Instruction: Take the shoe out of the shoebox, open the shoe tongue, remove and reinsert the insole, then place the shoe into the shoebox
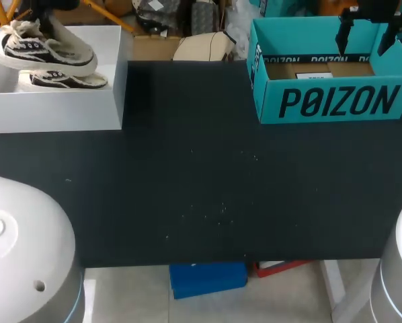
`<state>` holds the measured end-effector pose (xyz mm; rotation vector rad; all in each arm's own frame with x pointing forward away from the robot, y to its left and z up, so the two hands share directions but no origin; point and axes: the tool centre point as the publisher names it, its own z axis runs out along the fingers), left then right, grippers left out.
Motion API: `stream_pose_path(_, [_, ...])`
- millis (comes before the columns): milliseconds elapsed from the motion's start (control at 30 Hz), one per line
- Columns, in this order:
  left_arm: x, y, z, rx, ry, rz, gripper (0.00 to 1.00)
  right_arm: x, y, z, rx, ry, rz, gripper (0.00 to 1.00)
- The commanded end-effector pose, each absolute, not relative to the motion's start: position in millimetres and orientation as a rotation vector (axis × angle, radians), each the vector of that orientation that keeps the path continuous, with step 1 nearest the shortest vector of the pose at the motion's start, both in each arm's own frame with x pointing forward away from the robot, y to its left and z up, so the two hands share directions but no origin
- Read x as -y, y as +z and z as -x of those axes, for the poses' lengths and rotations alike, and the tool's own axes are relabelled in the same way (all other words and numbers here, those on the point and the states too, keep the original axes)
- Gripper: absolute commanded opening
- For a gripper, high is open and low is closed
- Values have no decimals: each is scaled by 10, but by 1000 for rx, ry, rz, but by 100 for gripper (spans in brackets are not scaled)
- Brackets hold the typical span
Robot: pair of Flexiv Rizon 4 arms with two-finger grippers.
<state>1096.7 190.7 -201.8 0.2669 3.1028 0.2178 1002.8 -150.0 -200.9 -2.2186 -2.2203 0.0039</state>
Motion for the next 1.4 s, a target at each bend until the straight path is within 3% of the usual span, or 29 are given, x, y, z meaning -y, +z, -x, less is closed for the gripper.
stream_pose_path(33, [-1489, -1383, -10550, -3042, 289, -233, 0, 1500, -2006, -10027, 2220, 4, 2219, 100])
stream_pose_path(267, [-568, -1362, -10038, -3040, 230, -162, 0, 1500, -2006, -10027, 2220, 4, 2219, 100])
stream_pose_path(567, [528, -1787, -9720, -3114, 165, -200, 0, 1500, -2006, -10027, 2220, 4, 2219, 100])
stream_pose_path(933, [1141, -2419, -9631, -3184, 126, -226, 0, 1500, -2006, -10027, 2220, 4, 2219, 100])
stream_pose_path(1400, [1587, -3064, -9072, -3263, 70, -161, 0, 1500, -2006, -10027, 2220, 4, 2219, 100])
